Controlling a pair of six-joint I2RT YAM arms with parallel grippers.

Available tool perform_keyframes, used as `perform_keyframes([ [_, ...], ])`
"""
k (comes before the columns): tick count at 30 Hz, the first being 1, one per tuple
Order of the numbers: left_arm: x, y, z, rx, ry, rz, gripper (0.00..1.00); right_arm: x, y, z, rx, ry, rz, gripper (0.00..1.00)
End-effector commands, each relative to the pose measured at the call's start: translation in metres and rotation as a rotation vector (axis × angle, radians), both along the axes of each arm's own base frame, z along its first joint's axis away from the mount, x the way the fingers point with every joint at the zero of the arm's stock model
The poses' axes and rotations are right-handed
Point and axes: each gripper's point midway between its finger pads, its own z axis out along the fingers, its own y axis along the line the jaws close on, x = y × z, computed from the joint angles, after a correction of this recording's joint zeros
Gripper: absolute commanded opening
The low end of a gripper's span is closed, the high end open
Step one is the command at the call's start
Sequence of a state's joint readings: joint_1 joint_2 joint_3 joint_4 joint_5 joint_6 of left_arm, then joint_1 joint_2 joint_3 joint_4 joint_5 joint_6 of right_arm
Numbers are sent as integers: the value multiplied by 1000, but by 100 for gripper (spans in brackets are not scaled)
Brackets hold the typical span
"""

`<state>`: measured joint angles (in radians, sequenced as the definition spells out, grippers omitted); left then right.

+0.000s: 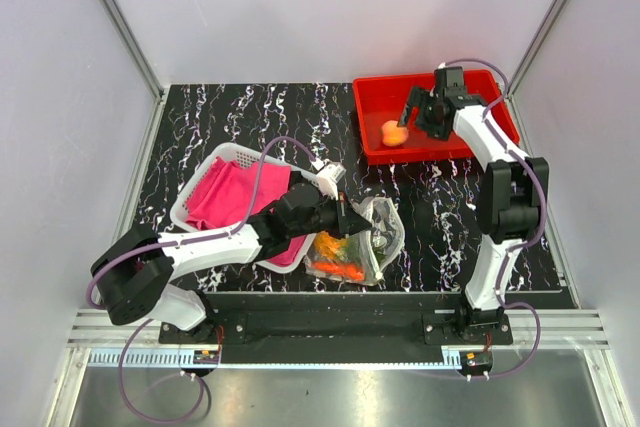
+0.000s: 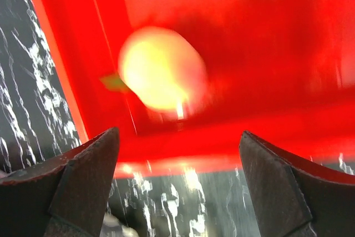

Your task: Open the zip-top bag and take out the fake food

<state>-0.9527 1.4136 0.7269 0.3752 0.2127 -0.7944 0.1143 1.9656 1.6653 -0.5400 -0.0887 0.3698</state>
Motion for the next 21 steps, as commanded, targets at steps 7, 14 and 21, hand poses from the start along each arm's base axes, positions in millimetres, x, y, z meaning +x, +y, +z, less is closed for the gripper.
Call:
perform_keyframes([
  [7,6,-10,30,-73,-65,-3,0,-153,27,55,164,-5,65,91],
  [14,7,-12,32,-76,-70,-7,0,-266,44,25,242,55,172,76],
  [21,6,-13,30,-87,-55,-12,0,-309,77,26,385,40,337,52],
])
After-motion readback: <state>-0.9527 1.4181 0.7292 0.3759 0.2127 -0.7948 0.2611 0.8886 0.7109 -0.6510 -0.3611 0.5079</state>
